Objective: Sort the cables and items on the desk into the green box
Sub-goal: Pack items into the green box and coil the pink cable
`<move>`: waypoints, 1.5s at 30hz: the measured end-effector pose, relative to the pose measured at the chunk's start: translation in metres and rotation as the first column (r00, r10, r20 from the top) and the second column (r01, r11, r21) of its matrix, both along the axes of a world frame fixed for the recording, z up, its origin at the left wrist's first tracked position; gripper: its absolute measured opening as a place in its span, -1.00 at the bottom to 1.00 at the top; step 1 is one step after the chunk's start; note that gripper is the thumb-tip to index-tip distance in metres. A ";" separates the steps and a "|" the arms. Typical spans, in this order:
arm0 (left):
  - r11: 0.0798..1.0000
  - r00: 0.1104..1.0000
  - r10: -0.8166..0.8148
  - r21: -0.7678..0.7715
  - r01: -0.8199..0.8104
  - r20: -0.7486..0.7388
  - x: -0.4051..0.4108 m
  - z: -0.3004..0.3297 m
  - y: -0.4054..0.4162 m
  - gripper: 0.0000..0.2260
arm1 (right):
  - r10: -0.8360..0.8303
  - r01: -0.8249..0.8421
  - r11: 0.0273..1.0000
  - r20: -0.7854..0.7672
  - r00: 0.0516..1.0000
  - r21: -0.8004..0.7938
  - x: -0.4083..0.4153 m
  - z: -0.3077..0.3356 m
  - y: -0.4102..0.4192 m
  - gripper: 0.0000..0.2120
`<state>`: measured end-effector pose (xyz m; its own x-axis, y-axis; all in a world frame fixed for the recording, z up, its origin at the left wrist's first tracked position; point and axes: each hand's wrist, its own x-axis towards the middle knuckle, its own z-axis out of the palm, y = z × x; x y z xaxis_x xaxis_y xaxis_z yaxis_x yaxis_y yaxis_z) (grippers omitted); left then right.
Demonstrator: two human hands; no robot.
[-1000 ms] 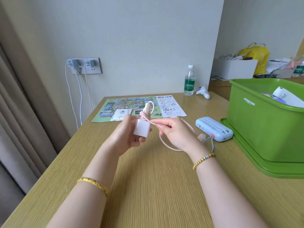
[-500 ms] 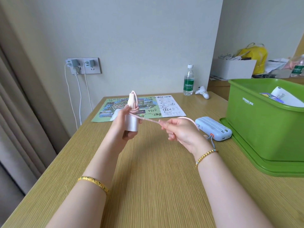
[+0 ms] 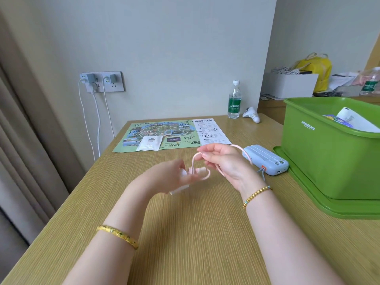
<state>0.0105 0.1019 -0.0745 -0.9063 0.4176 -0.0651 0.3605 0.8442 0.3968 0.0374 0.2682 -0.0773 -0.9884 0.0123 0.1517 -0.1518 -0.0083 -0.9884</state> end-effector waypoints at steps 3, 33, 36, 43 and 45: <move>0.959 0.983 0.180 0.227 -0.168 -0.034 -0.009 -0.002 -0.002 -0.52 | 0.056 -0.045 0.992 -0.088 0.995 0.118 0.003 0.003 -0.007 -0.82; 0.683 0.873 -0.440 0.710 0.172 0.212 0.011 0.014 -0.006 -0.84 | -0.012 0.016 1.000 0.235 0.972 -0.015 -0.009 -0.009 0.009 -0.91; 0.879 0.862 -0.413 0.377 0.292 0.294 0.017 0.013 0.000 -0.86 | -0.050 0.039 0.997 0.187 0.981 0.064 -0.007 -0.005 0.007 -0.89; 1.000 0.999 -0.004 -0.026 0.003 -0.047 0.003 -0.005 0.007 -0.52 | -0.053 0.081 0.973 -0.130 0.990 0.216 0.003 0.007 -0.006 -0.89; 0.986 0.975 0.153 0.088 -0.140 -0.160 -0.004 -0.007 0.005 -0.57 | -0.024 0.058 0.980 -0.178 0.984 0.188 0.005 0.011 -0.010 -0.86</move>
<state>0.0064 0.1070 -0.0816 -0.9534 0.2776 0.1181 0.3015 0.8624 0.4066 0.0427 0.2581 -0.0664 -0.9459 0.0066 0.3245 -0.3175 0.1885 -0.9293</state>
